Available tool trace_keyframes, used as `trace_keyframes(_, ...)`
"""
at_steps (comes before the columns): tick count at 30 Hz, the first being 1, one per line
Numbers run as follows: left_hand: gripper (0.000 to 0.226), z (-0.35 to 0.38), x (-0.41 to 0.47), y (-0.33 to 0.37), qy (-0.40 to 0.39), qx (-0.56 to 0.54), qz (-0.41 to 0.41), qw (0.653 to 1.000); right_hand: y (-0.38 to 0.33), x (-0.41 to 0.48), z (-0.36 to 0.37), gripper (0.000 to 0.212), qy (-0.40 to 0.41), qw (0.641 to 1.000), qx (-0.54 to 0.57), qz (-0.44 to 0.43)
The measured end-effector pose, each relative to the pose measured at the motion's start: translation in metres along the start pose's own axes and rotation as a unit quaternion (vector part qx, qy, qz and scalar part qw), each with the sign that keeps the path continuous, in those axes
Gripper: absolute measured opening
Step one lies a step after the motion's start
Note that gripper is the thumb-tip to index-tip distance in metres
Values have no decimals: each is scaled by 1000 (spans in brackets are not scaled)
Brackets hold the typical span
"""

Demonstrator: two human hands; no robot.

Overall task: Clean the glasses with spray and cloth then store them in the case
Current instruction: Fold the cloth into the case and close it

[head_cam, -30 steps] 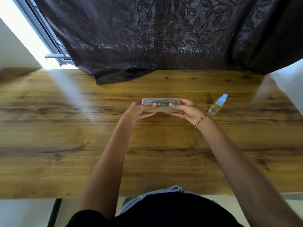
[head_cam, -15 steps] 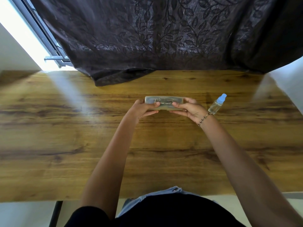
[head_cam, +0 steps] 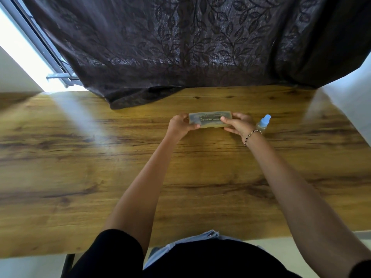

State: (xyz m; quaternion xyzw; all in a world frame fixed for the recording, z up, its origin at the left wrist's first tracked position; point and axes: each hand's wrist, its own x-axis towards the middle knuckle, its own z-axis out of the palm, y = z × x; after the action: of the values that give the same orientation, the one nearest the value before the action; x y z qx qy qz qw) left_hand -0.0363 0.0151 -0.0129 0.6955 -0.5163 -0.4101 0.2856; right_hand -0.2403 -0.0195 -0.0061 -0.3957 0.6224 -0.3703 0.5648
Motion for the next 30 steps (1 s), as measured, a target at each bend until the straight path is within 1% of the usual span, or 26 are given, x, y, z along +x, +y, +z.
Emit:
trace_keyframes(4, 71, 2, 4, -7, 19, 29, 13, 999, 8, 7, 5, 65, 35, 996, -86, -18)
trace_keyframes(7, 68, 1, 5, -12, 34, 64, 32, 997, 13, 8, 9, 58, 48, 989, -136, -36)
trace_keyframes(12, 66, 0, 4, -19, 40, 76, 33, 996, 18, 6, 13, 53, 53, 989, -130, -43)
trace_keyframes(17, 65, -1, 2, -18, 46, 94, 41, 994, 20, 6, 12, 55, 55, 989, -132, -49)
trace_keyframes(19, 67, -2, 2, -19, 36, 112, 39, 992, 20, 6, 11, 57, 54, 987, -144, -52)
trace_keyframes(21, 73, -3, 1, -19, 35, 158, 34, 986, 19, 6, 12, 60, 59, 982, -167, -57)
trace_keyframes(24, 81, -2, -4, -12, 80, 177, 36, 980, 19, 3, 12, 67, 83, 970, -214, -75)
trace_keyframes(25, 80, 1, -6, -8, 98, 175, 48, 979, 20, 1, 12, 66, 91, 967, -222, -86)
trace_keyframes(27, 69, 7, -9, -1, 125, 152, 86, 977, 23, -2, 9, 60, 108, 961, -230, -109)
trace_keyframes(30, 51, 19, -13, 11, 135, 105, 140, 975, 28, -13, 2, 47, 126, 953, -236, -144)
